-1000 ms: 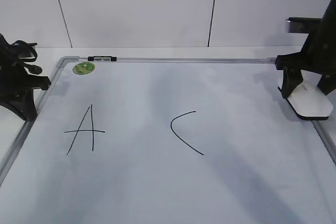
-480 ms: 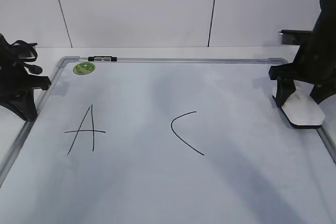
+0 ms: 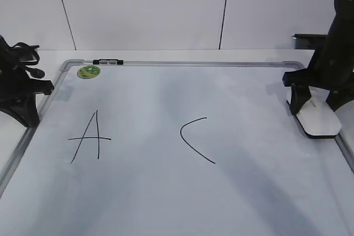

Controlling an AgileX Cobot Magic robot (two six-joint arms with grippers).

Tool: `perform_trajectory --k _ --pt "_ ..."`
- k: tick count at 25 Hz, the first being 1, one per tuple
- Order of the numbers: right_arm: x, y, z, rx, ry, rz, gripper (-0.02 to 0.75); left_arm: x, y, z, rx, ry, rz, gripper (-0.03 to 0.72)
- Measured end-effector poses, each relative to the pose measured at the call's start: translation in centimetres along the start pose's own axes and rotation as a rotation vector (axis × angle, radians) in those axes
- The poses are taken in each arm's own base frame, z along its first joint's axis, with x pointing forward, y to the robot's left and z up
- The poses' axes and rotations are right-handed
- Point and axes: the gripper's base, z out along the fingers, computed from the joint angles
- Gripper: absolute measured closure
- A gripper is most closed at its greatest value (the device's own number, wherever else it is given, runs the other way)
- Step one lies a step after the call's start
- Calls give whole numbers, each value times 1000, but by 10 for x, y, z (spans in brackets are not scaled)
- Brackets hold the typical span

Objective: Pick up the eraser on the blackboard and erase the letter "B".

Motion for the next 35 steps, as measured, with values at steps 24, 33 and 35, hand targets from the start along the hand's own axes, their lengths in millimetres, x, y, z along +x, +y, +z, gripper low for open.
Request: perform_trajectory --k 24,33,35 --pt "-2 1 -5 1 75 16 141 0 0 0 5 2 -3 672" --pt "-14 5 -24 -42 14 29 141 0 0 0 5 4 -3 672" --pt "-14 5 -24 -42 14 29 141 0 0 0 5 4 -3 672"
